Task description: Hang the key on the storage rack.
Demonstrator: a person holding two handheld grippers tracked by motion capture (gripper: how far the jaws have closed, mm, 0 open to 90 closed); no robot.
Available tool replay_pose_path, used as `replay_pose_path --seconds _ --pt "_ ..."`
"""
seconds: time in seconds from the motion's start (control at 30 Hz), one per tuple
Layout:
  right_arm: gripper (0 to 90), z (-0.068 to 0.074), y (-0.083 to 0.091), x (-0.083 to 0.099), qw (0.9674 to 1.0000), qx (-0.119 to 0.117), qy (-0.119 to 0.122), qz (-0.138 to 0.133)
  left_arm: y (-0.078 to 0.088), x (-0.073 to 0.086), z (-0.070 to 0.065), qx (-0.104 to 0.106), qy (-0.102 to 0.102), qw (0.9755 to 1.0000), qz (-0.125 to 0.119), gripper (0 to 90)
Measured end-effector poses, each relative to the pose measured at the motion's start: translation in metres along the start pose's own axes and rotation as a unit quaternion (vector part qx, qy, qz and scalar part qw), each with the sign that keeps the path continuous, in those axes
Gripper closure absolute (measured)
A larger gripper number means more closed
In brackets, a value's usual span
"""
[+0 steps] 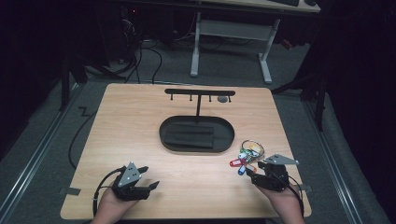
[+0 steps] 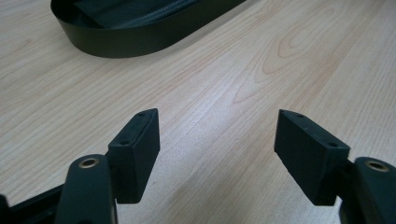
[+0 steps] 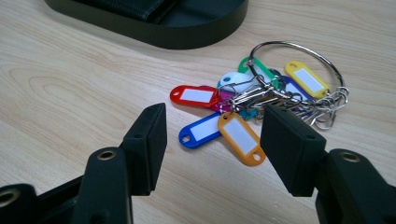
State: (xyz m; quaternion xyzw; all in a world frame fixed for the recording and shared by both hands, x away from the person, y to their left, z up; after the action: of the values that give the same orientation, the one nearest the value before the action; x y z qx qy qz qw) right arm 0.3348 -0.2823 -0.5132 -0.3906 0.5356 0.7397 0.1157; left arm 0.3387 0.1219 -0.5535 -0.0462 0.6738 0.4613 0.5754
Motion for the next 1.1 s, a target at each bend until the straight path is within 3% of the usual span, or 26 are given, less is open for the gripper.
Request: replay_pose_path --seconds 0.17,0.3,0.5,0.67,0.83,0.87,0.97,1.0,1.03,1.07,1.1 --pt "46.0 -0.001 -0.01 -0.007 0.9989 0.004 0.022 0.041 0.002 0.008 -0.003 0.0 -0.01 0.9998 0.018 31.9" --pt "46.8 -0.006 -0.016 -0.015 0.9966 0.008 0.033 0.075 0.006 0.007 -0.001 -0.002 -0.001 1.0 0.009 32.0" --pt "47.6 -0.009 -0.023 -0.03 0.9861 0.014 0.07 0.15 0.007 0.01 0.002 -0.002 0.004 0.9999 0.012 32.2" --pt "47.0 -0.014 -0.025 -0.047 0.9796 0.019 0.08 0.183 0.007 0.01 0.001 0.002 0.003 0.9999 0.014 32.3" --pt "49.2 -0.019 -0.031 -0.059 0.9673 0.028 0.092 0.235 0.005 0.009 0.001 0.004 -0.004 0.9999 0.013 32.6" --pt "49.2 -0.019 -0.031 -0.059 0.9673 0.028 0.092 0.235 0.005 0.009 0.001 0.004 -0.004 0.9999 0.013 32.7" --pt "53.6 -0.02 -0.04 -0.066 0.96 0.021 0.097 0.262 0.004 0.008 0.0 0.006 -0.006 0.9999 0.014 32.8" --pt "57.5 -0.022 -0.045 -0.068 0.9554 0.019 0.099 0.278 0.003 0.008 0.0 0.008 -0.008 0.9998 0.015 32.9" --pt "57.5 -0.022 -0.045 -0.068 0.9554 0.019 0.099 0.278 0.003 0.008 0.0 0.008 -0.008 0.9998 0.015 33.0" --pt "61.5 -0.025 -0.052 -0.069 0.9498 0.022 0.106 0.294 0.003 0.008 0.0 0.009 -0.009 0.9998 0.015 33.1" --pt "63.0 -0.026 -0.055 -0.069 0.9472 0.022 0.105 0.302 0.003 0.008 0.0 0.01 -0.011 0.9998 0.016 33.1"
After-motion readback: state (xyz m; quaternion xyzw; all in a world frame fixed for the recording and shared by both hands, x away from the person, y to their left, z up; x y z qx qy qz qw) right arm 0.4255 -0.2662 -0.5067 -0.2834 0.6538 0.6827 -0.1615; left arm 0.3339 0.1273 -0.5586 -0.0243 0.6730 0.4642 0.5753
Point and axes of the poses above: each handheld gripper's, and its own axes: y roughly backward along the jaws, x roughly out of its underside, z roughly to its left, the point moved 6 cm from there along -y, roughly forward along the jaws, and after that the axes turned 7 degrees about -x, right-handed, at the moved point
